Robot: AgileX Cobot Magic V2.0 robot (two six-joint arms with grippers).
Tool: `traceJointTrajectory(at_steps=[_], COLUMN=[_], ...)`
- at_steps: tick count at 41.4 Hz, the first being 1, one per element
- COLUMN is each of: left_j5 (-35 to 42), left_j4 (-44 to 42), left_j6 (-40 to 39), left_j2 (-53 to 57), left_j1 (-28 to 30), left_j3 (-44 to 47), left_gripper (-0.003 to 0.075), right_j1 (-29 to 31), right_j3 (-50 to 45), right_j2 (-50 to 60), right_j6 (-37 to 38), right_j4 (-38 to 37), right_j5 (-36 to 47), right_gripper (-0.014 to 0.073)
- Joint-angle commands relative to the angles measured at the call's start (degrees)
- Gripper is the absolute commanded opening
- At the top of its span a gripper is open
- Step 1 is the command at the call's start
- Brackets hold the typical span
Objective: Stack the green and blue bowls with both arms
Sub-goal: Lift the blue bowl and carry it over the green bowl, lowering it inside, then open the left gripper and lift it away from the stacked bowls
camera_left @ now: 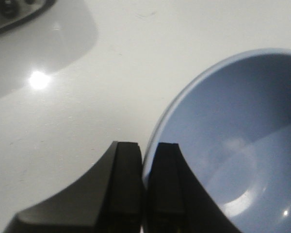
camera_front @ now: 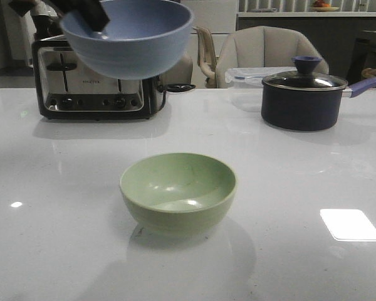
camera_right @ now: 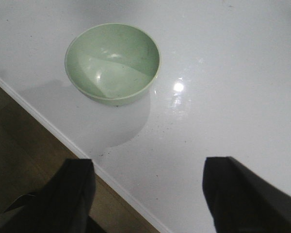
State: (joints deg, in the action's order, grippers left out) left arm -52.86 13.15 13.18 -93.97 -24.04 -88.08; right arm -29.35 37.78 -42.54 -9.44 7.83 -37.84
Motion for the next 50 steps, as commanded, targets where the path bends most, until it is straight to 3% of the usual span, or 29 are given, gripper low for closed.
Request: traceJointTrajectory(at_steps=[1,11,29,32,40,50], left_j5=[2.36,1.72,0.97,0.82,0.06,-0.89], left_j4=[1.82,1.71,-0.56,-0.56,-0.97,-1.3], left_j6=[0.48,0.53,0.53,0.53,0.53,1.68], left_j2=[0.77,-5.04,-13.16,-13.53,-13.53,-7.95], left_j1=[-3.83,-8.47,-8.58,-8.58,-8.58,-8.58], left_j3=[-1.5,-1.5,-1.45,-1.45,-1.45,-1.71], left_gripper=[0.0098,0.0098,0.0111,0.0171,0.0435,0.0457], right_j1=[-0.05,-0.05,-0.05,-0.05,-0.05,-0.05], right_j3=[1.61,1.61,1.61,1.61,1.61,1.61], right_j2=[0.37,0.37,0.37,0.37,0.37,0.37], right_j6=[-0.36,-0.36,-0.36,-0.36,-0.36,-0.36], right_j4=[-0.18,-0.18,-0.18,-0.18,-0.18,-0.18], right_j5=[3.68,3.68,3.68,3.68,3.68,3.68], right_gripper=[0.0568,0.0568,0.0568,0.0568,0.0568,0.0568])
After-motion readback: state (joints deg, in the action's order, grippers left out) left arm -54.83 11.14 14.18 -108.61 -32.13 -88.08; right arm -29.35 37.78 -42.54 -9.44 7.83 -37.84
